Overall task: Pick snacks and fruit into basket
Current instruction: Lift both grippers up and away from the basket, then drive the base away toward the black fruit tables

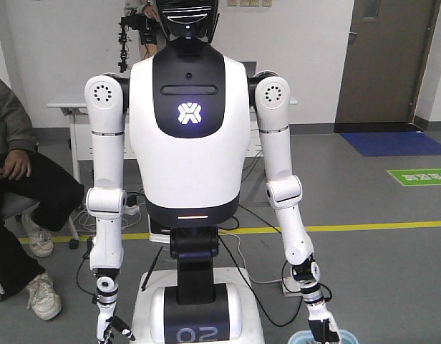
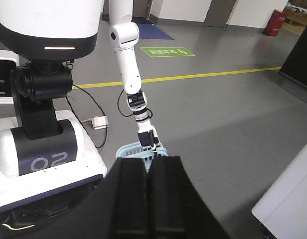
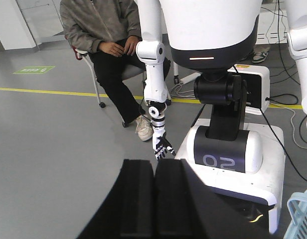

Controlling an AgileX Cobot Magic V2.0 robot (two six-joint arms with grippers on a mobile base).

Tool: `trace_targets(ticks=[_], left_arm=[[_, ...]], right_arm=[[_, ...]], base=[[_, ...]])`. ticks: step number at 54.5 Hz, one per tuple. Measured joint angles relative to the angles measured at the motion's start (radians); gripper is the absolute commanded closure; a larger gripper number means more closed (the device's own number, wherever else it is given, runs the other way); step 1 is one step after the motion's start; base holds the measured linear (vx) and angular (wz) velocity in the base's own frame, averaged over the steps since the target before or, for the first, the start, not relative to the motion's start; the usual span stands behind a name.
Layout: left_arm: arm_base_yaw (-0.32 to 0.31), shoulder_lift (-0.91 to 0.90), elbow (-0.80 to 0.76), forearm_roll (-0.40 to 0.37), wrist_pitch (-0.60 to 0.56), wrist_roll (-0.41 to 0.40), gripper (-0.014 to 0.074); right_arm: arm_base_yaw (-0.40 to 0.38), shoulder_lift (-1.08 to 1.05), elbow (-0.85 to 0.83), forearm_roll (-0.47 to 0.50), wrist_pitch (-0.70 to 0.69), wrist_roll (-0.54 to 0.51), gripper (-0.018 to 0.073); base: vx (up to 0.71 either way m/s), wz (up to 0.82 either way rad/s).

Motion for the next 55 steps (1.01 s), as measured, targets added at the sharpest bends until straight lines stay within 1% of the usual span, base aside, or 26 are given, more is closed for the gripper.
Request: trace_targets(ticks=[30,41,55], left_arm=[[0.0,0.0,0.0,0.0,0.0,0.0,0.0594],[0.0,0.0,0.0,0.0,0.0,0.0,0.0594],[0.0,0.0,0.0,0.0,0.0,0.0,0.0594]], right_arm=[[0.0,0.0,0.0,0.0,0.0,0.0,0.0567],[0.0,0.0,0.0,0.0,0.0,0.0,0.0567],[0.0,0.0,0.0,0.0,0.0,0.0,0.0567]], base=[[-0.11,0.05],[-0.16,0.28],[-0.15,0.43]])
